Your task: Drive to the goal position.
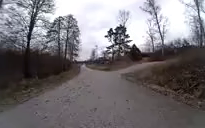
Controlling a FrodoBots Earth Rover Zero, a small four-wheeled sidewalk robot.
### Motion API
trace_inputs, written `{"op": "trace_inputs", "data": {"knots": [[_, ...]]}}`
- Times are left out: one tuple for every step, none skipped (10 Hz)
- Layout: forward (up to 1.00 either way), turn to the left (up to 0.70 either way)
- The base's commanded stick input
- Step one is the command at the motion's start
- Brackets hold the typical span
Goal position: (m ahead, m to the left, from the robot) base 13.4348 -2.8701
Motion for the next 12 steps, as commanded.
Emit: {"op": "trace_inputs", "data": {"knots": [[0.70,0.00],[0.70,0.00],[0.70,0.00],[0.70,0.00],[0.70,0.00],[0.70,0.00],[0.70,0.00],[0.70,0.00],[0.70,0.00],[0.70,0.00],[0.70,0.00],[0.70,0.00]]}}
